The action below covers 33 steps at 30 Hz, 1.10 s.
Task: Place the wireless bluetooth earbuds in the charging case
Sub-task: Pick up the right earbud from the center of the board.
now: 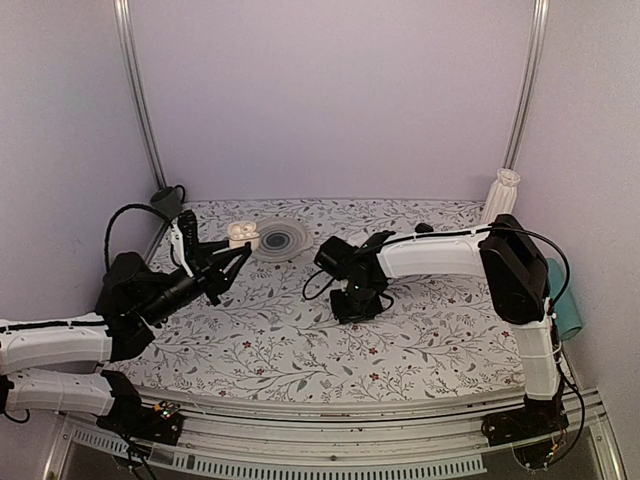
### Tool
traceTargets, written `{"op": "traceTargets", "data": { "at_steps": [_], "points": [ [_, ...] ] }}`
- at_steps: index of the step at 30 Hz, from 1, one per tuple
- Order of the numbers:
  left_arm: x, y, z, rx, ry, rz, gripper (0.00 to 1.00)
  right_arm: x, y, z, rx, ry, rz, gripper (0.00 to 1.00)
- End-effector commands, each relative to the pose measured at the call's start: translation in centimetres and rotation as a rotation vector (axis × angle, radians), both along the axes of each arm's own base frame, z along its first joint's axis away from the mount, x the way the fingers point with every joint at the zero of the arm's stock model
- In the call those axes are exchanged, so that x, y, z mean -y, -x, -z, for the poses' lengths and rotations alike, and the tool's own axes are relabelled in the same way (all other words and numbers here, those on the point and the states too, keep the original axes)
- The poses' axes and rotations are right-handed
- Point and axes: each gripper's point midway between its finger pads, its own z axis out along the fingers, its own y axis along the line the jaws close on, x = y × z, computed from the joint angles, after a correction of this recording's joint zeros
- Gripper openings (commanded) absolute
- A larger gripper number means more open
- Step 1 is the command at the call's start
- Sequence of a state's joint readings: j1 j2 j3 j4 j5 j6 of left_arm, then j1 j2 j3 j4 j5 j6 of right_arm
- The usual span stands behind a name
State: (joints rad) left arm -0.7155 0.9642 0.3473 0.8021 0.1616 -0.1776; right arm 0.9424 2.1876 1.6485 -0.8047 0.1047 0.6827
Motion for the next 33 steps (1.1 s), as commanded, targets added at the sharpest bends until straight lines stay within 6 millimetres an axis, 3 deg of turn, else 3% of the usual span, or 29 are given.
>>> {"op": "traceTargets", "data": {
  "at_steps": [1,21,33],
  "points": [
    [-0.2,0.5,-1.1,0.029,0.032,0.006,0.00,1.2,0.6,0.3,-0.019,0.037,0.065,0.31],
    [-0.1,0.3,-1.2,0.027,0.033,0.008,0.00,0.7,1.5,0.7,-0.027,0.077,0.010,0.29],
    [0.0,0.3,-1.3,0.028,0.036,0.009,0.00,-0.3,0.6,0.8,-0.005,0.073,-0.012,0.29]
  ]
}}
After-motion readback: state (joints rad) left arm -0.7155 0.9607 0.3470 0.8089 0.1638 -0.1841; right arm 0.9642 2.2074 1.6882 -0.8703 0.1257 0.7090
